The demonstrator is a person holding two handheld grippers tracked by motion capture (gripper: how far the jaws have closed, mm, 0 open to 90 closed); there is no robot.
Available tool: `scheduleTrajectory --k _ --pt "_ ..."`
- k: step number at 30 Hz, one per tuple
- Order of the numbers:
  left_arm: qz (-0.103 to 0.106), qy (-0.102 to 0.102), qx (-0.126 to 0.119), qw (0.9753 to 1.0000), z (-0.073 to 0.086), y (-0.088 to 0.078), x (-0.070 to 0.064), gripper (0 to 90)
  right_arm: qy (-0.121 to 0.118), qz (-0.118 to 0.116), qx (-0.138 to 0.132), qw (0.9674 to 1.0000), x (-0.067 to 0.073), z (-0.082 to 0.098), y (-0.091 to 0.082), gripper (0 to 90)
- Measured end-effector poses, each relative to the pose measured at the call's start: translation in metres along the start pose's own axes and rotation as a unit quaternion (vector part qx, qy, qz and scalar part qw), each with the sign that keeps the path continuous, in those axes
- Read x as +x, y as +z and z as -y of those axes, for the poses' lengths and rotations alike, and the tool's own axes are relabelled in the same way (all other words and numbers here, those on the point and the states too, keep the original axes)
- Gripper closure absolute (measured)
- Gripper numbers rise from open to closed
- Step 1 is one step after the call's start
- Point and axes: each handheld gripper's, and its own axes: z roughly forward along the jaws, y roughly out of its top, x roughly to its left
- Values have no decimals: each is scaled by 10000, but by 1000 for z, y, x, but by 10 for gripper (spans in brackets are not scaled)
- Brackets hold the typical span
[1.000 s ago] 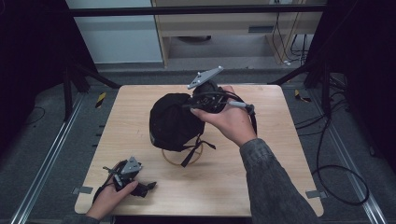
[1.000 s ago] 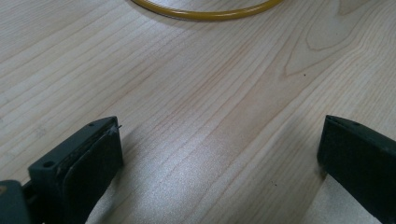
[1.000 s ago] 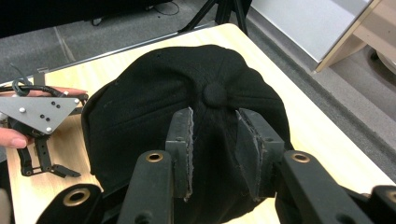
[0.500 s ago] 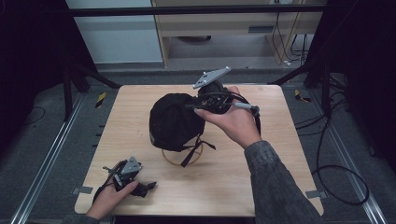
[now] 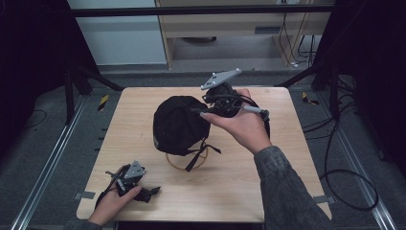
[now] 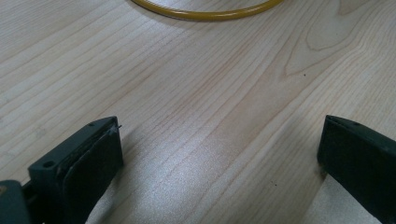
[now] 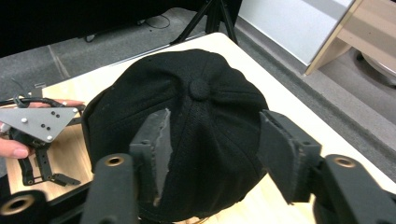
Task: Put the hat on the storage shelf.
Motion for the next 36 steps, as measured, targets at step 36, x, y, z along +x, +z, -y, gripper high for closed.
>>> scheduleTrajectory --k 36 --pt "-3 -4 -14 10000 0 0 0 0 368 631 -172 9972 -25 31 -48 54"
